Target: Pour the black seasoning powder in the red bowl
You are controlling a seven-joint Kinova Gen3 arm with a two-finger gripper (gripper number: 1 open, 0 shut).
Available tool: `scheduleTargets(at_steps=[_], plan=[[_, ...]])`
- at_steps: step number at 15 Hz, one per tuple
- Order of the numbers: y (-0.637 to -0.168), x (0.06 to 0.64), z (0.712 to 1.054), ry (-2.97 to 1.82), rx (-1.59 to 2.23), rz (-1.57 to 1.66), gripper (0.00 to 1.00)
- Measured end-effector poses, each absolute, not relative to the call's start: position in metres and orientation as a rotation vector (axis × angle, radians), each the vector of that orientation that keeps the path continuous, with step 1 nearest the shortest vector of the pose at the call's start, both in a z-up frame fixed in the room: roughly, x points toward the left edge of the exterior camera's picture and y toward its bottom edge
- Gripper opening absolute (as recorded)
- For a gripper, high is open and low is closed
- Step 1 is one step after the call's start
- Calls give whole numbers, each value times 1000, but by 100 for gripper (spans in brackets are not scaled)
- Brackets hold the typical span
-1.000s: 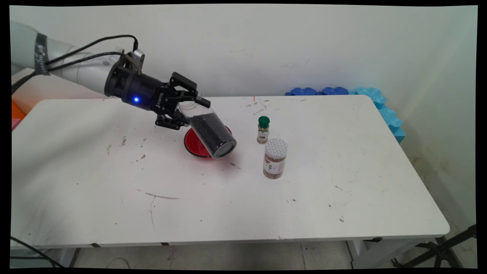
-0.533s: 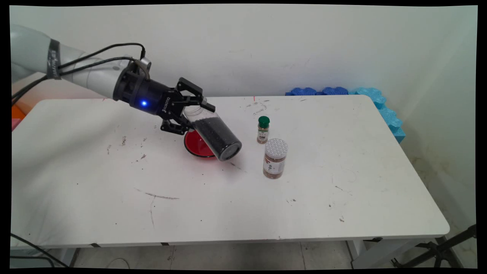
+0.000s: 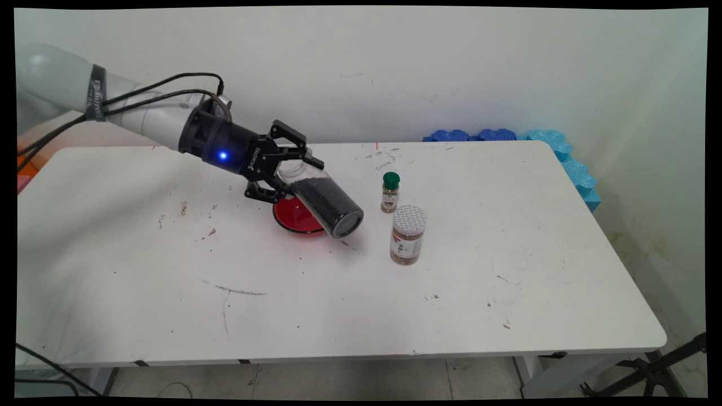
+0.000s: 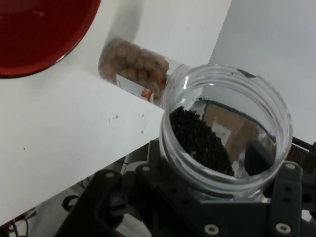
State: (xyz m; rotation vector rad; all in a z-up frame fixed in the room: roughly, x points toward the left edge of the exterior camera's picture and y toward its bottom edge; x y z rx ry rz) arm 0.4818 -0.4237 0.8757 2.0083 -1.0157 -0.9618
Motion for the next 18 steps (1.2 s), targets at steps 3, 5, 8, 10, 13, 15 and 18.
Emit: scheduleTargets(at_steps=[3,5,8,10,13,15,18], plan=[[-429,481,870,-983,2031,-997,0],[-432,480,868,-966,2041,-1014,0],[-436,481,864,-934,2056,-1039,0],[-439,481,862,-916,2065,-1053,0],[-443,482,858,-884,2081,-1078,0],[-445,482,856,-860,2091,-1098,0],[-448,482,854,-820,2107,-1127,0]])
